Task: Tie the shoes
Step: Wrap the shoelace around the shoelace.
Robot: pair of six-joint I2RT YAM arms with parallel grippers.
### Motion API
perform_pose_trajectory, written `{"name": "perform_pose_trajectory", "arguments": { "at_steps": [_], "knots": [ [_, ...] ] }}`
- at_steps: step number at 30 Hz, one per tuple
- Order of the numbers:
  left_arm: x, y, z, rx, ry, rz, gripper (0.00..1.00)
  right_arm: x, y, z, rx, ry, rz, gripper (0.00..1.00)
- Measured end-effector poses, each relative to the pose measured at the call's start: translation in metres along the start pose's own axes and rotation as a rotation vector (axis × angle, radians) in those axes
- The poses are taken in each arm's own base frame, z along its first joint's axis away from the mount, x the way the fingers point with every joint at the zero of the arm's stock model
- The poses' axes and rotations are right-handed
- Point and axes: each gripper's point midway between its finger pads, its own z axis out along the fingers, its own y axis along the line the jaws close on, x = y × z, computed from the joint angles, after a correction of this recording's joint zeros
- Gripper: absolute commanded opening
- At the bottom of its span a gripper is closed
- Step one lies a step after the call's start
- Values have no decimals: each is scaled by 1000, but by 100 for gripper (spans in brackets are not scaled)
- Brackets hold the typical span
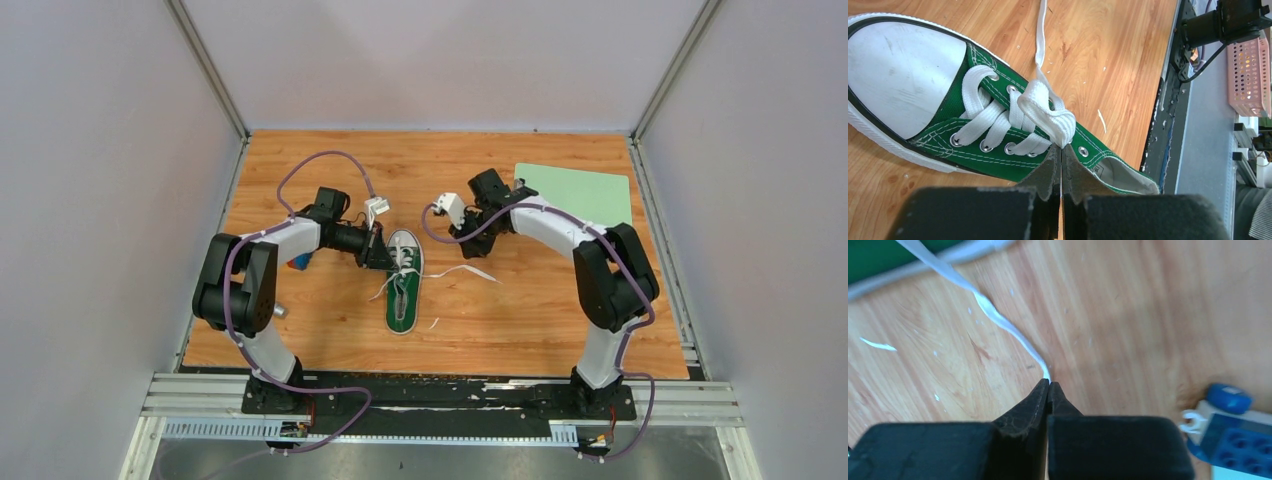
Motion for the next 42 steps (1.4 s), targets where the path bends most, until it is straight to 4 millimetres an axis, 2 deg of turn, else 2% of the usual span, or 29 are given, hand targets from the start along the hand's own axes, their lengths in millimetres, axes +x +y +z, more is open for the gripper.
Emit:
{"name": "perform_pose_trajectory", "arguments": {
  "at_steps": [2, 6, 8, 11, 14, 18, 20, 29, 32, 38, 40, 42],
  "knots": [
    [0, 0, 0, 1, 0, 1, 0, -23, -3, -10, 0, -57, -17, 0],
    [-1, -2, 0, 14, 1, 2, 0, -86, -9, -41, 11, -212, -40, 1],
    [-2, -2, 0, 22, 2, 3, 0, -108, -10, -53, 15, -266, -38, 8],
    [-4, -2, 0, 25, 5, 6, 0, -121, -8, -59, 7, -301, -29, 22],
    [-5, -2, 0, 27, 9, 7, 0, -106, -2, -48, -19, -269, -26, 35],
    [-3, -1, 1, 33, 16, -3, 0, -47, 14, -19, -89, -128, 3, 43],
    [-2, -1, 2, 36, 18, -10, 0, -26, 18, -11, -118, -70, 19, 46],
    [-2, -1, 2, 38, 23, -16, 0, -1, 7, 14, -129, 11, -18, 49],
    [-2, -1, 1, 38, 23, -17, 0, 5, 4, 20, -123, 32, -46, 40],
    [-2, -1, 1, 38, 24, -17, 0, 6, -6, 25, -56, 47, -124, 4],
    [-3, -1, 1, 38, 24, -18, 0, 5, -11, 25, -34, 49, -125, 0],
    [-3, -1, 1, 39, 23, -18, 0, 3, -11, 25, -28, 46, -112, 0]
  ]
}}
